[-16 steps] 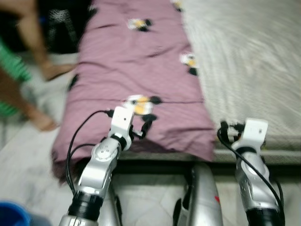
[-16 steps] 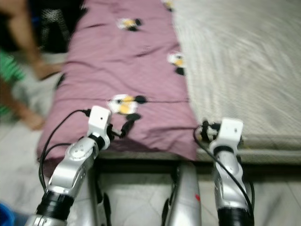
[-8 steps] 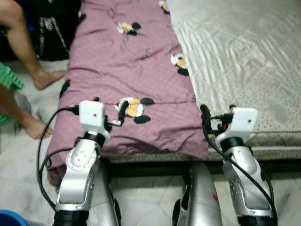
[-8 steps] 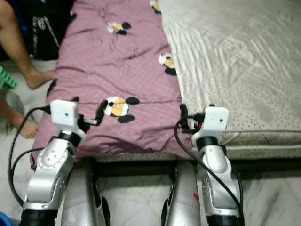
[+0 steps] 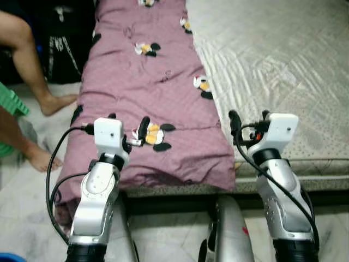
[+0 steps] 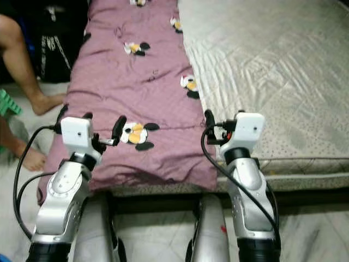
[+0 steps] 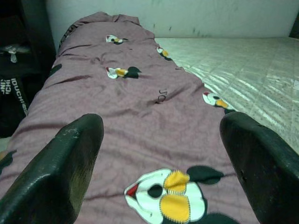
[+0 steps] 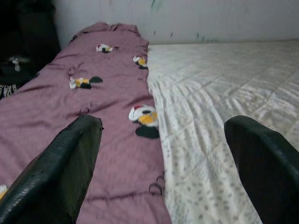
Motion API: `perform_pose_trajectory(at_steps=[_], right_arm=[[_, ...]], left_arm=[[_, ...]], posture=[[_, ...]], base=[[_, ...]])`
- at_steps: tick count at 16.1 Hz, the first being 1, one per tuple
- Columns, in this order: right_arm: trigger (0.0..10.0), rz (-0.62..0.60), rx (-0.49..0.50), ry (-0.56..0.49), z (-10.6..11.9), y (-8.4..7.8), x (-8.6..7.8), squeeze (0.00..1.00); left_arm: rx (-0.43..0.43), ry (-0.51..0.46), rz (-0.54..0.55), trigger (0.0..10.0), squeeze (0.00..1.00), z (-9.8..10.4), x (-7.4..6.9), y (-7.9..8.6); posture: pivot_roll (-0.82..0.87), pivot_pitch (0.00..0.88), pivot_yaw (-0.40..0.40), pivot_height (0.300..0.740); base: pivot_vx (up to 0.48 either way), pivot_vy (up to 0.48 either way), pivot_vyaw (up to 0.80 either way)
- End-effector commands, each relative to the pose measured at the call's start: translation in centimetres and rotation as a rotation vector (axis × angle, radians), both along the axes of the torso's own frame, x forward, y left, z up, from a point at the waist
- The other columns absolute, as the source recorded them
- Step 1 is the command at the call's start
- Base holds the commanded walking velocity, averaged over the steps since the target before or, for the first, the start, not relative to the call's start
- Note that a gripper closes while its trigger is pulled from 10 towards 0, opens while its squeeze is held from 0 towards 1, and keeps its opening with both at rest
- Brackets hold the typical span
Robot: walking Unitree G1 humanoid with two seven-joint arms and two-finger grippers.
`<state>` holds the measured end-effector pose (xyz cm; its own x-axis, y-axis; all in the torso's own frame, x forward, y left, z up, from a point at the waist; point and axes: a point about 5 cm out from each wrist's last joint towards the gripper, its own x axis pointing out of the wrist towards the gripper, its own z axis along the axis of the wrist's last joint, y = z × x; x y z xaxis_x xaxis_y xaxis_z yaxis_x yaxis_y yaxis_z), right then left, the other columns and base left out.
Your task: Clean up the room
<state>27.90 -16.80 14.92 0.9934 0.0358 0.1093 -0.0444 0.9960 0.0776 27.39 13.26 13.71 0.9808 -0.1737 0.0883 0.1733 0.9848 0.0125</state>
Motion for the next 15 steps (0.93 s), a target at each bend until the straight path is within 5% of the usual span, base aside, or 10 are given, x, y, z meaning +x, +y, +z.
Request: perform_pose_trajectory(at_steps=[1, 9, 15], right_arm=[[10.0, -0.014, 0.008, 0.000, 0.0, -0.2, 0.2, 0.00], [10.0, -0.047, 0.013, -0.011, -0.2, -0.4, 1.0, 0.00], [10.0, -0.041, -0.092, 0.083, -2.0, -1.4, 0.1, 0.00]], left_arm=[[0.011, 0.007, 0.008, 10.0, 0.00, -0.1, 0.3, -0.1], [0.055, 0.033, -0.003, 10.0, 0.00, -1.4, 1.7, -0.3], [0.080, -0.011, 0.051, 10.0, 0.00, -0.8, 1.7, 1.1]], posture=[[-0.04, 0.000, -0.025, 0.622], [-0.03, 0.000, -0.004, 0.737], [-0.04, 0.000, 0.015, 0.740]], base=[[0.000, 0.000, 0.00], [0.000, 0.000, 0.00], [0.000, 0.000, 0.00]])
